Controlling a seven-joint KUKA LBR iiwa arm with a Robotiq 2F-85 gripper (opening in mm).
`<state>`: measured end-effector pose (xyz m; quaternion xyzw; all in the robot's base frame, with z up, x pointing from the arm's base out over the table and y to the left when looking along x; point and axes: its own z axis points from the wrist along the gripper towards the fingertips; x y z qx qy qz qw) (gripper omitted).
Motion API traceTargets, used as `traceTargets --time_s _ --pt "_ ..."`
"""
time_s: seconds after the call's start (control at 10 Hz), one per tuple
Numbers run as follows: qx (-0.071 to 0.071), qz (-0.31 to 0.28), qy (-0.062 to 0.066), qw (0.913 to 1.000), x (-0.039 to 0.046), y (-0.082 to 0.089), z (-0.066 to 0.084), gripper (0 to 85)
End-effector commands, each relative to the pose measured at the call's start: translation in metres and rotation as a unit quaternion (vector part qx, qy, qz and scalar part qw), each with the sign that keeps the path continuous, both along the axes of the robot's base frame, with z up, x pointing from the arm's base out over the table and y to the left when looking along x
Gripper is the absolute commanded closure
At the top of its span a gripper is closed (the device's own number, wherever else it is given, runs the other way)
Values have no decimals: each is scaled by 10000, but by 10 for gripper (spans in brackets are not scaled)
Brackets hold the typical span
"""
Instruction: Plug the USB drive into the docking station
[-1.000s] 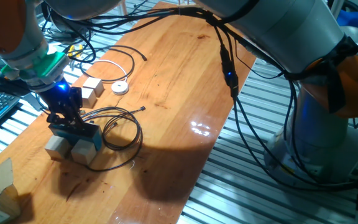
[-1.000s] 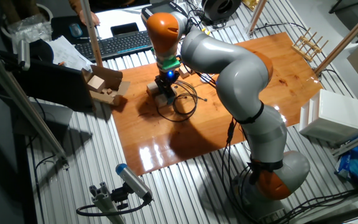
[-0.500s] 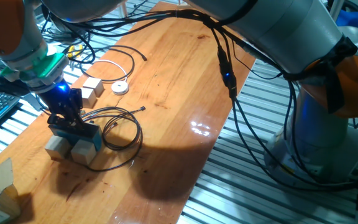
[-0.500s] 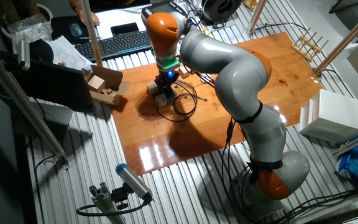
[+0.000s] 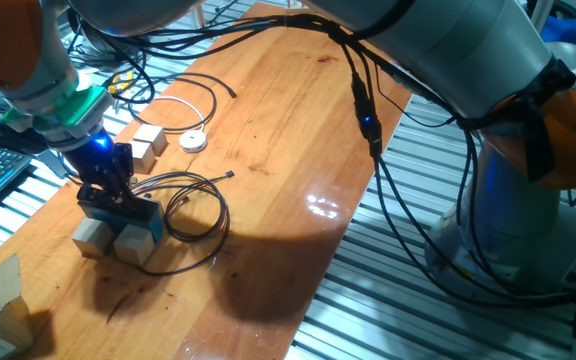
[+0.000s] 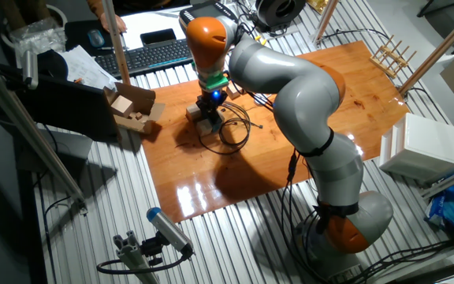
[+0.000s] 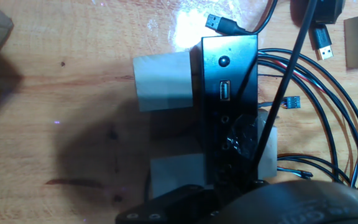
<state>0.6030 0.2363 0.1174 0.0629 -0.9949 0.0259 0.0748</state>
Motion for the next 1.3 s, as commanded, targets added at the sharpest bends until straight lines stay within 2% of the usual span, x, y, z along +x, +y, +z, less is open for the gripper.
traceTargets --time_s 0.0,0.8,1.0,1.2 --pt "-1 0 3 10000 -1 0 -12 850" --pt "-22 10 -43 10000 -1 0 -50 850" --pt "-44 21 -96 9999 0 -2 -68 850" --pt "-19 33 -34 10000 12 -3 -46 850"
